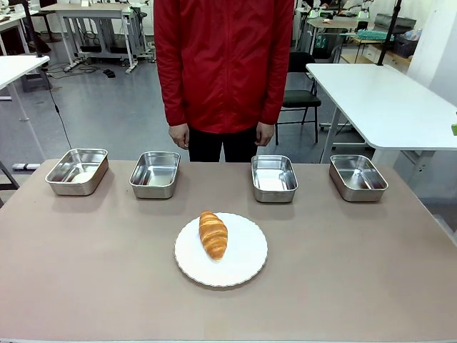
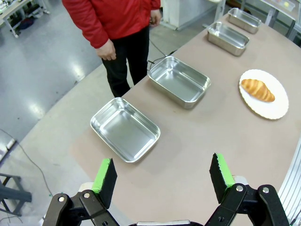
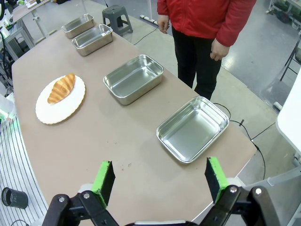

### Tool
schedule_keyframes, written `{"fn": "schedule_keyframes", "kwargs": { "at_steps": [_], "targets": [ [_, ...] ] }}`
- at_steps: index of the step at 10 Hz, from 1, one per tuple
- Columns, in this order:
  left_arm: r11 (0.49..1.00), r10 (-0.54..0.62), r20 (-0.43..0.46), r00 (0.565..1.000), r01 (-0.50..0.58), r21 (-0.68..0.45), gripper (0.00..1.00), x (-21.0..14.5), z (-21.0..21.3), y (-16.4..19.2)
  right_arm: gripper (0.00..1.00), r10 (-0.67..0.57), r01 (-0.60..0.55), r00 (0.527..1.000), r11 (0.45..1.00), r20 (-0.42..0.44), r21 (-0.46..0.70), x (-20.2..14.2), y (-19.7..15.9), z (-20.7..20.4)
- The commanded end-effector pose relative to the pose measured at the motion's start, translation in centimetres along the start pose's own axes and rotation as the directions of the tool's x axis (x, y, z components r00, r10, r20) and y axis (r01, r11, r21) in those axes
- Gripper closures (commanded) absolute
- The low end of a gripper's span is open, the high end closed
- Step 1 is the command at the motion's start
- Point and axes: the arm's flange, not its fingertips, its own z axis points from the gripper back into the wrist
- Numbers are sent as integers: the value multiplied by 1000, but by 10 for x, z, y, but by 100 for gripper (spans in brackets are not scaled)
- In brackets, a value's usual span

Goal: Place the bread in the container.
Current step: Place the Butter Roll into the Airtight Container indicated by the human.

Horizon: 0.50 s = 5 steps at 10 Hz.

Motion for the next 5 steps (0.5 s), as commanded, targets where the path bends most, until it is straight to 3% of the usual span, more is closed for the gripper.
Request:
{"fn": "schedule_keyframes", "kwargs": {
  "at_steps": [1,5],
  "targets": [
    [1000,1,4,1000,-1,1,0,-1,1,0,0,4,-4,1000,1000,15,1,0,0,-2],
    [1000,1,4,1000,-1,1,0,-1,1,0,0,4,-4,1000,1000,15,1,0,0,-2]
  ]
}}
